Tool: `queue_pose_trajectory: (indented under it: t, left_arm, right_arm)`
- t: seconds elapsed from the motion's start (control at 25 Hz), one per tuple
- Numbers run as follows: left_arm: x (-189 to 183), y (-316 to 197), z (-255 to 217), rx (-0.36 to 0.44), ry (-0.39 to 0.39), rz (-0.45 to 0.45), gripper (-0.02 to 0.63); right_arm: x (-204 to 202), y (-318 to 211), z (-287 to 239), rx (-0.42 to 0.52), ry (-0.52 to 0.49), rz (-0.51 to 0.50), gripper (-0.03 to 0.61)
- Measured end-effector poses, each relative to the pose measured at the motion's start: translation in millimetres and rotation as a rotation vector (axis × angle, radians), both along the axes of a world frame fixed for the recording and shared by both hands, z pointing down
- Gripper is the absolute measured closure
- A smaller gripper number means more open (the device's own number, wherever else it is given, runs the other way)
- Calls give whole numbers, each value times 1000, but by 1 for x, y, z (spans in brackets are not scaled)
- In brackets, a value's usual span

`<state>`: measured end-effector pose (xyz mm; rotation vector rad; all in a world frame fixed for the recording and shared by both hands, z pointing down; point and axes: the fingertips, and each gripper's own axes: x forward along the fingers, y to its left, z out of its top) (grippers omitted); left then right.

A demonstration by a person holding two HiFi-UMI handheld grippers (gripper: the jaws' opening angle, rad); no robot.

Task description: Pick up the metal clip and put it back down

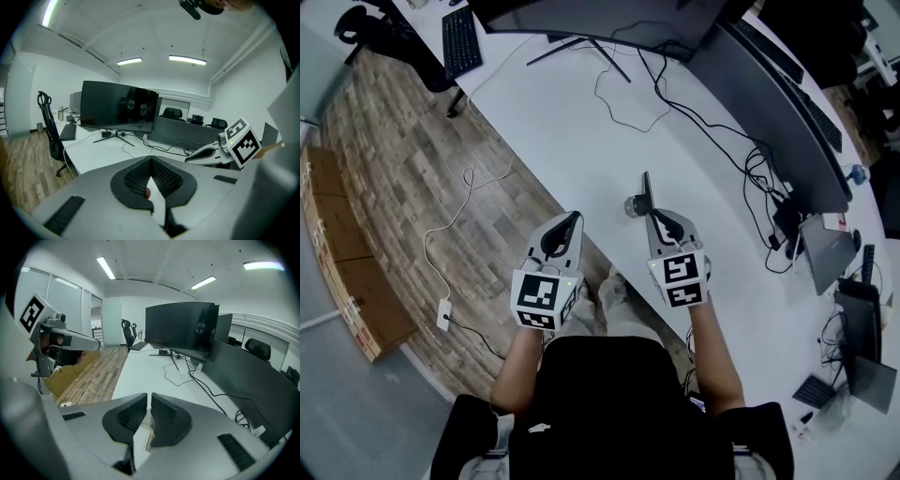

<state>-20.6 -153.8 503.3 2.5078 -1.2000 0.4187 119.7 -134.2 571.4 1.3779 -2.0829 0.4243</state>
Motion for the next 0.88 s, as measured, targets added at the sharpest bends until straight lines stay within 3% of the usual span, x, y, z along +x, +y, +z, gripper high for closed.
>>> queue_pose_trajectory:
  t: [0.48, 0.88]
  left_arm:
    - [1, -6, 37, -64, -21, -14, 604]
    - [-4, -13, 60, -95, -35, -36, 604]
  right_arm:
    - [0, -9, 56, -104, 54, -62, 543]
    - [-5, -13, 105, -213, 115, -135, 428]
